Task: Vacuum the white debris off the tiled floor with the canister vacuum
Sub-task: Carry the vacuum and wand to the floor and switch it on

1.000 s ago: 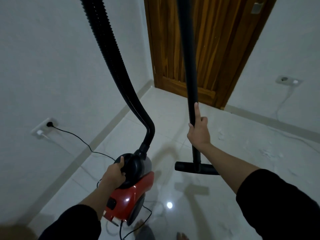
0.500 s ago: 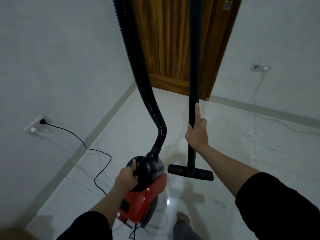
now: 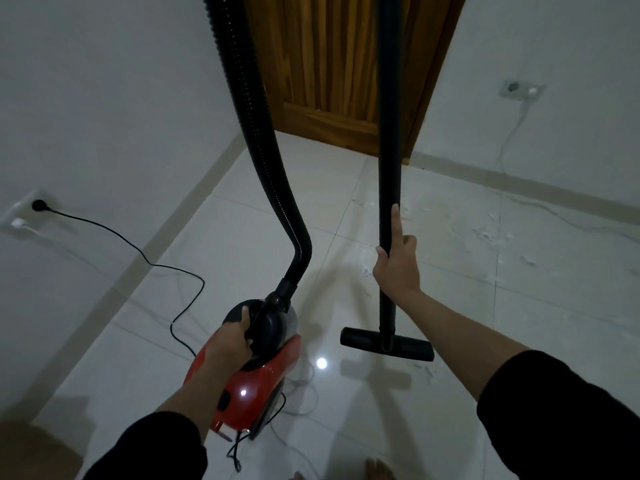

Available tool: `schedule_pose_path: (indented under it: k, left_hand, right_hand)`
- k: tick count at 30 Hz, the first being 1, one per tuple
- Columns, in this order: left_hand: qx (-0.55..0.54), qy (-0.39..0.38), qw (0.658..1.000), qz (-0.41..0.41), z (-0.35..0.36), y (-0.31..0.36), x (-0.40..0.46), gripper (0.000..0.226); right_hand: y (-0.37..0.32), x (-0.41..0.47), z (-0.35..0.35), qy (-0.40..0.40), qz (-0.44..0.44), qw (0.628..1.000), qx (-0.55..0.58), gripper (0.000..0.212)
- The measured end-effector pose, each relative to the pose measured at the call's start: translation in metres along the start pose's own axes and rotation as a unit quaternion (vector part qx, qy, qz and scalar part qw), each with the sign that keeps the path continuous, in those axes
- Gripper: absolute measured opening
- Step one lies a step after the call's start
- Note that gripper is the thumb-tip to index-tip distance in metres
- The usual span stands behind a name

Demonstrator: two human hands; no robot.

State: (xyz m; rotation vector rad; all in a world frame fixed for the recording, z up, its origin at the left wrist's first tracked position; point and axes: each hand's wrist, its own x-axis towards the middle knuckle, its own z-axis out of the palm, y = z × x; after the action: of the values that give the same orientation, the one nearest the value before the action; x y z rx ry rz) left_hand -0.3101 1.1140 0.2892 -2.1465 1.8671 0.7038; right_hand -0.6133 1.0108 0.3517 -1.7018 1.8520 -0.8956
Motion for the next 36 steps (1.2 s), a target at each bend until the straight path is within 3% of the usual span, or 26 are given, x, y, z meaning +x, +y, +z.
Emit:
schedule_pose_path:
  k: [9, 24, 36]
  left_hand:
    - [0.002, 0.012, 1.0, -0.009, 0.056, 0.018, 0.05, 0.076]
    - [0.05, 0.054, 0.996, 0.051, 0.184, 0.004, 0.194, 0.078]
    - [0.081, 0.027, 0.996, 0.034, 0.268, -0.006, 0.245, 0.077]
  right_hand:
    - [0.056, 0.02, 0.045, -0.012, -0.017, 1.0, 0.002, 0.089]
    - [0.196, 0.027, 0.184, 0.081, -0.055, 0.994, 0.047, 0.094]
    - [0.267, 0.018, 0.253, 0.094, -0.042, 0.994, 0.049, 0.106]
